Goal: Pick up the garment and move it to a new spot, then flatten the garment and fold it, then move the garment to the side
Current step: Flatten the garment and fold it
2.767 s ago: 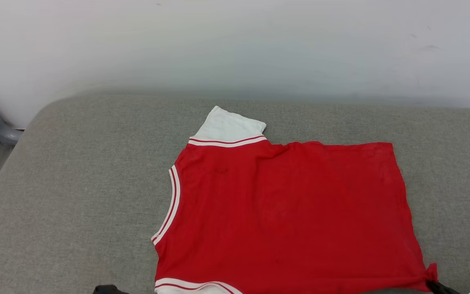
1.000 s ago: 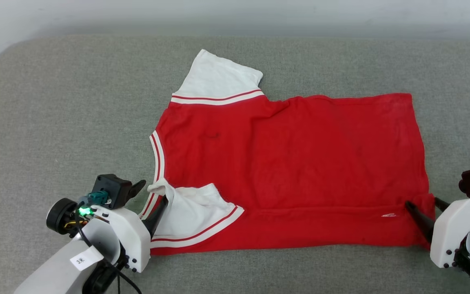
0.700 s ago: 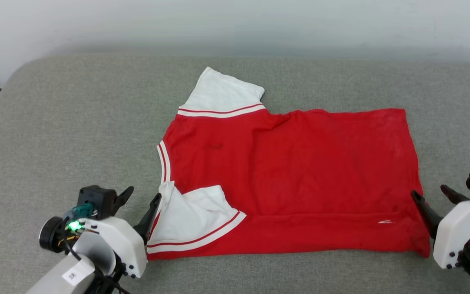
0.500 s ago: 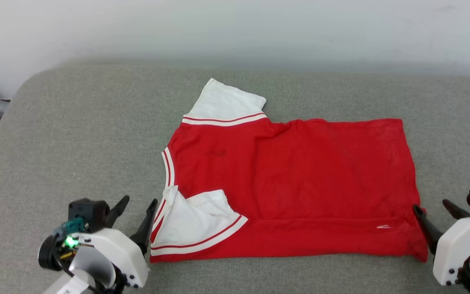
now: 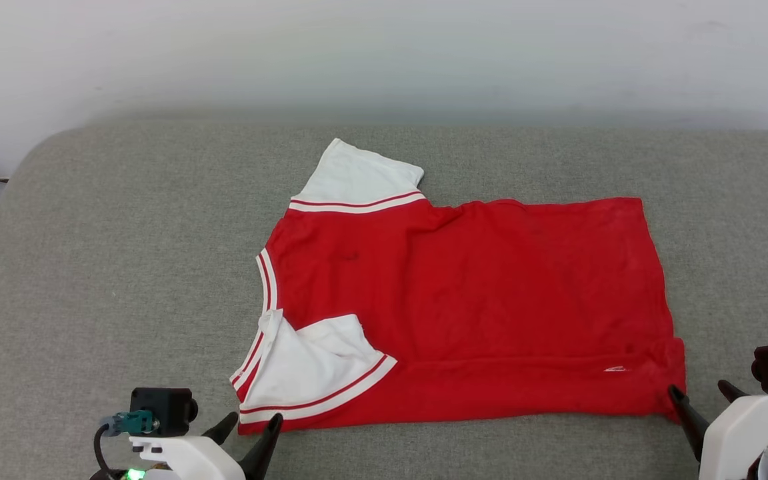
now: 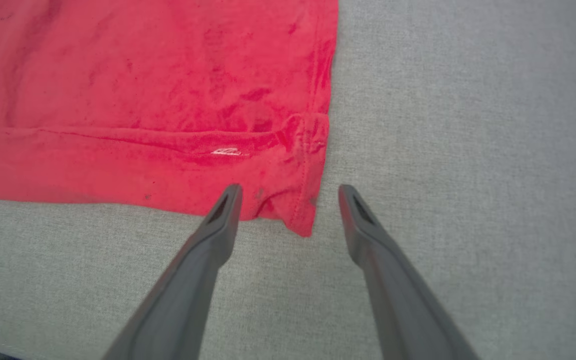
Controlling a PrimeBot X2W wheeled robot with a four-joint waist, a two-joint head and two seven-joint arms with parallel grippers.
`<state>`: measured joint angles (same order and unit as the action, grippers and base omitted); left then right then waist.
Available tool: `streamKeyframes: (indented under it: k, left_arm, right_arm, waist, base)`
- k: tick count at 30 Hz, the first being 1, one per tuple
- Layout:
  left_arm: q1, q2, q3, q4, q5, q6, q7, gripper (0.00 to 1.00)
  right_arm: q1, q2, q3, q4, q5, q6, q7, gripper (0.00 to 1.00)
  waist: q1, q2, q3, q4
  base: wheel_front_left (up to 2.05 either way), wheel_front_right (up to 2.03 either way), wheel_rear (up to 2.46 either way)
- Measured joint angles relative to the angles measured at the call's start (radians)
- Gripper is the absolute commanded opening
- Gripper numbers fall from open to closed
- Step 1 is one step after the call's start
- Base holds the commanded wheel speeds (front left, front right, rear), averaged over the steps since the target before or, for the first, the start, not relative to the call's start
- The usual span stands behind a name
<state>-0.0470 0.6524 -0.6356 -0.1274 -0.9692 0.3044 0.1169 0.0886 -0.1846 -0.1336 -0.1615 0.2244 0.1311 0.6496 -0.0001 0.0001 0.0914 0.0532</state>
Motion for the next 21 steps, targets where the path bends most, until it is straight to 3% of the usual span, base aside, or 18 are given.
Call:
streamKeyframes:
  k: [5, 10, 21]
  left_arm:
    - [-0.013, 0.031, -0.006, 0.010, 0.019, 0.057, 0.060, 1.00]
    - [-0.043, 0.025, 0.000, 0.071, 0.026, 0.092, 0.074, 1.00]
    - [-0.084, 0.009, -0.019, 0.182, 0.021, 0.067, 0.110, 1.00]
  right_arm:
    - [0.000, 0.012, -0.002, -0.022, -0.009, 0.000, 0.004, 1.00]
    - [-0.004, 0.013, 0.003, -0.030, -0.013, 0.000, 0.002, 1.00]
    - [-0.019, 0.013, -0.006, -0.028, -0.014, 0.000, -0.014, 1.00]
  waist:
    - [0.0000, 0.0000, 0.029, -0.014]
    - [0.0001, 0.0000, 0.063, -0.032]
    - [0.0001, -0.0001, 0.125, -0.065]
  base:
    - [0.00, 0.00, 0.00]
    - [0.00, 0.00, 0.00]
    - [0.00, 0.00, 0.00]
